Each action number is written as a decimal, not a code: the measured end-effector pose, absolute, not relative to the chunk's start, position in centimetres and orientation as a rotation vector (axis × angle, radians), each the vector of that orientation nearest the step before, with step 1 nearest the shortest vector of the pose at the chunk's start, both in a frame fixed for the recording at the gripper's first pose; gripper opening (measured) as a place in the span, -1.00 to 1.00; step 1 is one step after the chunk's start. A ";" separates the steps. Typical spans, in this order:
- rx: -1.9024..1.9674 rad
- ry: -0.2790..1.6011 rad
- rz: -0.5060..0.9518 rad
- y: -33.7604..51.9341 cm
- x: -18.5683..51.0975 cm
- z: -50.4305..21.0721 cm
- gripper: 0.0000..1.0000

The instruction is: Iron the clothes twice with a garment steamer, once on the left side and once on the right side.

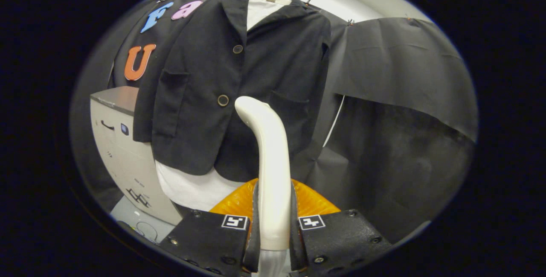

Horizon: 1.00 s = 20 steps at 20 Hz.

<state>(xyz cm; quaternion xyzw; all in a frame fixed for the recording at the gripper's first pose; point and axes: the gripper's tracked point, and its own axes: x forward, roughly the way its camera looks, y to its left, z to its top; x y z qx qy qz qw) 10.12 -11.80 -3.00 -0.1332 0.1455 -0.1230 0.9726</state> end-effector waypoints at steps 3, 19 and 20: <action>-0.278 0.344 -0.248 -12.1 9.8 -5.5 -0.39; -0.247 0.508 -0.280 -12.2 6.9 -13.7 -0.39; -0.240 0.500 -0.281 -12.0 6.7 -13.2 -0.39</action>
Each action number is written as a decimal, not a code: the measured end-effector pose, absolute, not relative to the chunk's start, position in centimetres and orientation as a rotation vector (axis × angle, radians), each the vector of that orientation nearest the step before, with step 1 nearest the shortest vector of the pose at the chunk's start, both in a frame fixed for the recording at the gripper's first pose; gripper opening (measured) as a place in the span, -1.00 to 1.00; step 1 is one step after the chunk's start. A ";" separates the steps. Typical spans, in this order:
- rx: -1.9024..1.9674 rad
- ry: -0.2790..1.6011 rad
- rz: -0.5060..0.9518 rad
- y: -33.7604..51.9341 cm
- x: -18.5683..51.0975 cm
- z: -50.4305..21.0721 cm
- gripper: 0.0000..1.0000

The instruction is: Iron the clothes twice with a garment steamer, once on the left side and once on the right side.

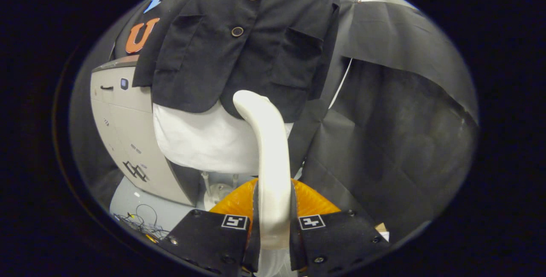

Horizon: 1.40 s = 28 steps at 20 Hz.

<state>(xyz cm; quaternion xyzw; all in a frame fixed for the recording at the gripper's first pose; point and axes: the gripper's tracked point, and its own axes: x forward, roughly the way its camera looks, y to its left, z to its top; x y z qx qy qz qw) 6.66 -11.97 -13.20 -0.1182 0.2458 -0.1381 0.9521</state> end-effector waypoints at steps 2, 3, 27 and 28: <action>-0.204 0.502 -0.275 -11.4 5.9 -12.5 -0.39; -0.186 0.502 -0.277 -11.2 5.5 -12.1 -0.39; -0.031 0.283 -0.074 -13.2 -15.3 3.2 -0.40; -0.029 0.284 -0.069 -13.9 -16.4 3.0 -0.40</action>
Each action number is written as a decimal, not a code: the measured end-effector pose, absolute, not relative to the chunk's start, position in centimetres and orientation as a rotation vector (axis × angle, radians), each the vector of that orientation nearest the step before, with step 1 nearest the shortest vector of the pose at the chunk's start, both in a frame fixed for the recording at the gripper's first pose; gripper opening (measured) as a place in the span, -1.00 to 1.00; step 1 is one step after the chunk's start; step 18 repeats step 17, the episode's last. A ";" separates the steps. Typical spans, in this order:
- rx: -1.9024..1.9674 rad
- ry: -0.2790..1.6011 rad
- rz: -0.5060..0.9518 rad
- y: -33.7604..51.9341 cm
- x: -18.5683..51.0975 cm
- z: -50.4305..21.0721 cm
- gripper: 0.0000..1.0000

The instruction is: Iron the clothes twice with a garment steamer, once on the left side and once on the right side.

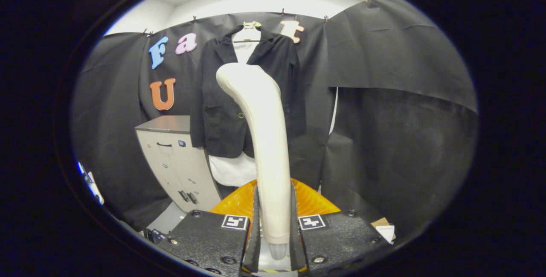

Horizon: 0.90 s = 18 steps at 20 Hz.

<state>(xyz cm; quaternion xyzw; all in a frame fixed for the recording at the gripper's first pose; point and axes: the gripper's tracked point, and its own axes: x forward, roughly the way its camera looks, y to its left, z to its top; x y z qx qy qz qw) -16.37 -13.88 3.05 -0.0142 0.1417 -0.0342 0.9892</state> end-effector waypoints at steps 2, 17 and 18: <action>-0.021 0.290 -0.057 -15.0 -18.5 2.6 -0.40; -0.005 0.317 -0.041 -16.2 -24.7 0.1 -0.40; -0.005 0.317 -0.041 -16.2 -24.7 0.1 -0.40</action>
